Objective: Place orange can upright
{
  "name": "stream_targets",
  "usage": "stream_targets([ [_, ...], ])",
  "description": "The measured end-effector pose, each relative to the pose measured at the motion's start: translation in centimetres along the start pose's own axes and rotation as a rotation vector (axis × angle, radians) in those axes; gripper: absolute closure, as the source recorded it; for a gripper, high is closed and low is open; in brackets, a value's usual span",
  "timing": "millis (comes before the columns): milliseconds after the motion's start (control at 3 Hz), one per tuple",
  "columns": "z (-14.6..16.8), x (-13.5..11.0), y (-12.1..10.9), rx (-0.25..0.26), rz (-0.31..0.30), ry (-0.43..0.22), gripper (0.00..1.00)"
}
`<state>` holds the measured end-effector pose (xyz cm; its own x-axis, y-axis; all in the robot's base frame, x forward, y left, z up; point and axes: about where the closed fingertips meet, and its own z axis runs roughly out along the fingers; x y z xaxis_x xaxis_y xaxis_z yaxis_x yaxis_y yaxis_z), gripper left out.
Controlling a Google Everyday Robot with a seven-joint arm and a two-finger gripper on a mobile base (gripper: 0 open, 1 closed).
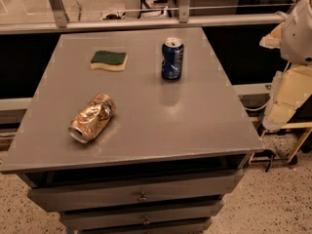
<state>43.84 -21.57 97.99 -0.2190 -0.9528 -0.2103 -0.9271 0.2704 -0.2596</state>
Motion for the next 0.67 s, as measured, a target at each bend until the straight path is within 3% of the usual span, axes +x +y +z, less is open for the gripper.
stream_targets([
  [333,0.0,0.0,0.0,0.0,0.0,0.0,0.0],
  [667,-0.2,-1.0,-0.2,0.015,-0.052,0.001,0.0],
])
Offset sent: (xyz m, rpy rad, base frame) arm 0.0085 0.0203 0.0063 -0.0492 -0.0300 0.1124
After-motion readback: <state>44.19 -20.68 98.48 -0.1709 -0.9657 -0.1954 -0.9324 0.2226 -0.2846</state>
